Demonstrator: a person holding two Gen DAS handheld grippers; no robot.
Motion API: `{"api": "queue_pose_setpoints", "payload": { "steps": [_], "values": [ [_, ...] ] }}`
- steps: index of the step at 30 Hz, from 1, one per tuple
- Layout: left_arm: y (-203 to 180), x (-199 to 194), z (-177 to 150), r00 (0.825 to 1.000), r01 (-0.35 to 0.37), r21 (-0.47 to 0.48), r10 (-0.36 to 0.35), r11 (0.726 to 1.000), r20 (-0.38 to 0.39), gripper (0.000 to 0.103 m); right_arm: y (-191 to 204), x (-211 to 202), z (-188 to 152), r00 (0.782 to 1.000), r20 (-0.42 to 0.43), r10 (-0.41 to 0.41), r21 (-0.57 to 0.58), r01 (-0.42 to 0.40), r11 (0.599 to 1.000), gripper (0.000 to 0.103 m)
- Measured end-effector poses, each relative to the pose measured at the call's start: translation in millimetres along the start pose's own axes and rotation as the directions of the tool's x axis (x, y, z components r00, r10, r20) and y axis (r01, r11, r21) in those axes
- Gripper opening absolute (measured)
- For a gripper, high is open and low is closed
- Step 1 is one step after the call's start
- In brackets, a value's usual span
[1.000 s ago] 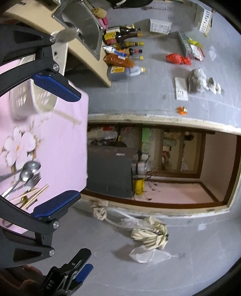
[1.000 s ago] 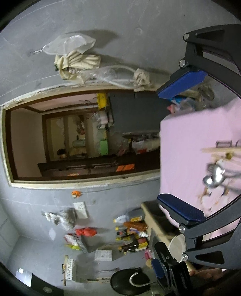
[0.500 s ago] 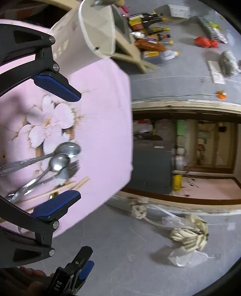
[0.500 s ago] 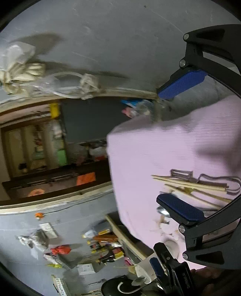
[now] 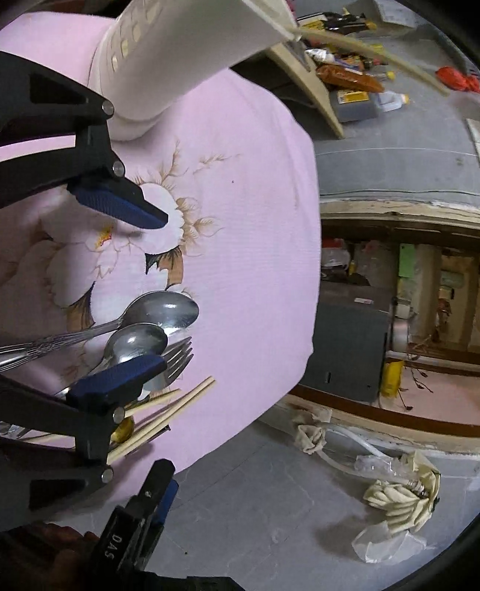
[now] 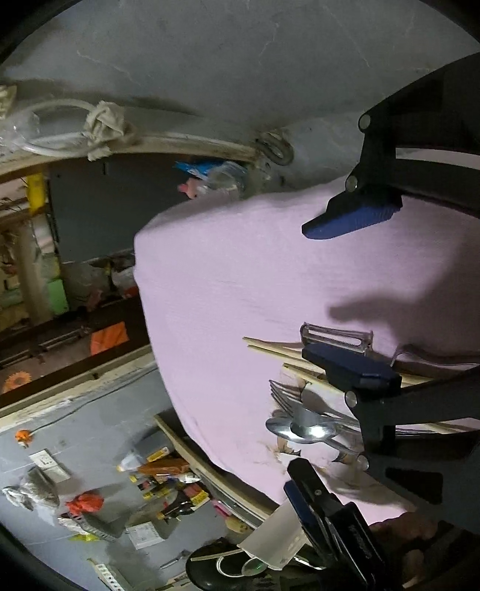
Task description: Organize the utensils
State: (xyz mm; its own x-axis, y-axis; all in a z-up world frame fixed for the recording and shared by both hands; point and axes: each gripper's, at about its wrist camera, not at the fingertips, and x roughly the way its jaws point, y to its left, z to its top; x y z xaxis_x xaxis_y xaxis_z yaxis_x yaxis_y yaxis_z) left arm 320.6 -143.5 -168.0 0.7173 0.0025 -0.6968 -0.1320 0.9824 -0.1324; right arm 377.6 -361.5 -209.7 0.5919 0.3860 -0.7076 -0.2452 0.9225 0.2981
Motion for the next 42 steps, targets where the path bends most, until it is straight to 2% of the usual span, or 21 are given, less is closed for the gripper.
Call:
{"api": "queue_pose_setpoints", "payload": {
  "steps": [3, 7, 13, 18, 24, 25, 27, 34, 37, 40, 42],
  "values": [
    [5, 8, 2, 1.0, 0.011, -0.018, -0.011, 1.0, -0.02, 0.056, 6, 12, 1, 0.999, -0.035, 0.001, -0.017, -0.001, 1.0, 0.044],
    [11, 18, 7, 0.998, 0.035, -0.057, -0.038, 0.998, -0.043, 0.048, 14, 21, 3, 0.997, -0.071, 0.002, -0.043, -0.005, 0.999, 0.04],
    [11, 33, 14, 0.996, 0.057, -0.067, -0.061, 0.996, -0.071, 0.034, 22, 22, 4, 0.996, -0.092, 0.007, -0.077, -0.014, 0.997, 0.04],
    [8, 47, 18, 0.985, 0.108, -0.058, -0.114, 0.992, -0.131, 0.023, 26, 23, 5, 0.995, -0.104, 0.002, -0.103, -0.013, 0.995, 0.04],
    [7, 60, 23, 0.968, 0.164, -0.043, -0.169, 0.985, -0.187, 0.022, 29, 23, 6, 0.992, -0.122, -0.01, -0.126, -0.006, 0.992, 0.04],
    [7, 60, 24, 0.967, 0.167, -0.033, -0.17, 0.985, -0.19, 0.021, 30, 24, 7, 0.992, -0.126, -0.017, -0.131, 0.0, 0.991, 0.04],
    [4, 61, 24, 0.969, 0.153, -0.009, -0.152, 0.988, -0.196, 0.012, 36, 25, 8, 0.989, -0.143, -0.039, -0.149, 0.018, 0.989, 0.04],
    [6, 53, 23, 0.97, 0.154, -0.03, -0.157, 0.988, -0.187, 0.006, 56, 29, 8, 0.973, -0.197, -0.119, -0.205, 0.077, 0.976, 0.04],
    [5, 46, 24, 0.974, 0.142, -0.017, -0.143, 0.99, -0.174, 0.004, 63, 29, 10, 0.961, -0.219, -0.169, -0.218, 0.12, 0.968, 0.032],
    [5, 36, 24, 0.978, 0.135, -0.025, -0.137, 0.991, -0.16, 0.003, 59, 26, 13, 0.956, -0.227, -0.184, -0.189, 0.142, 0.972, 0.023],
    [6, 31, 22, 0.979, 0.133, -0.028, -0.136, 0.991, -0.153, 0.003, 61, 25, 12, 0.953, -0.227, -0.199, -0.199, 0.154, 0.968, 0.023]
  ]
}}
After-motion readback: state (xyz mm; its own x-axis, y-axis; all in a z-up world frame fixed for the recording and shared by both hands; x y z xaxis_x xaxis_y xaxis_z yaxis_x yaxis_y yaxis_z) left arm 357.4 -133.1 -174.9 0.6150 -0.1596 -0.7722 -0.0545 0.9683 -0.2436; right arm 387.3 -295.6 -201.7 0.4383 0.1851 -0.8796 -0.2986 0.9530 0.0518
